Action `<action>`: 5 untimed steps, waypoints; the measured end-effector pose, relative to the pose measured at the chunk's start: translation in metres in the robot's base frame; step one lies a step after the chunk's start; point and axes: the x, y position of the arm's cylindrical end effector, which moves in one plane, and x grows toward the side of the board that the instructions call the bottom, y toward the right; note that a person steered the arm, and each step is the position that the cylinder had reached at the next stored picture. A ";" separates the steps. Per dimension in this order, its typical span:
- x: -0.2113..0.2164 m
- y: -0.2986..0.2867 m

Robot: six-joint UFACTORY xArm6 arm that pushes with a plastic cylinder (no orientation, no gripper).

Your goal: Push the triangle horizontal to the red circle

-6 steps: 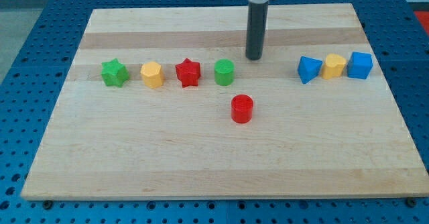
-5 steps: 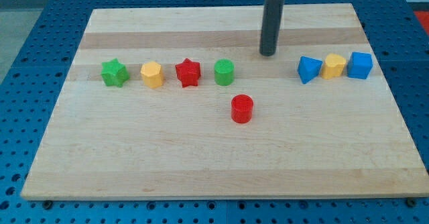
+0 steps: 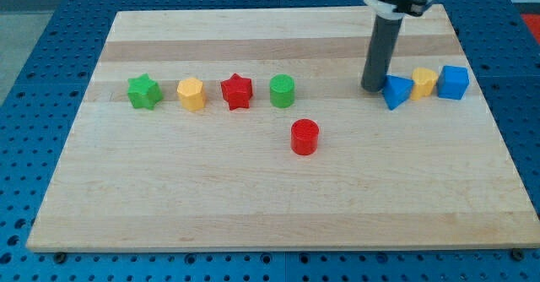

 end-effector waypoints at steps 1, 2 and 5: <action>0.000 0.010; 0.032 0.029; 0.075 0.040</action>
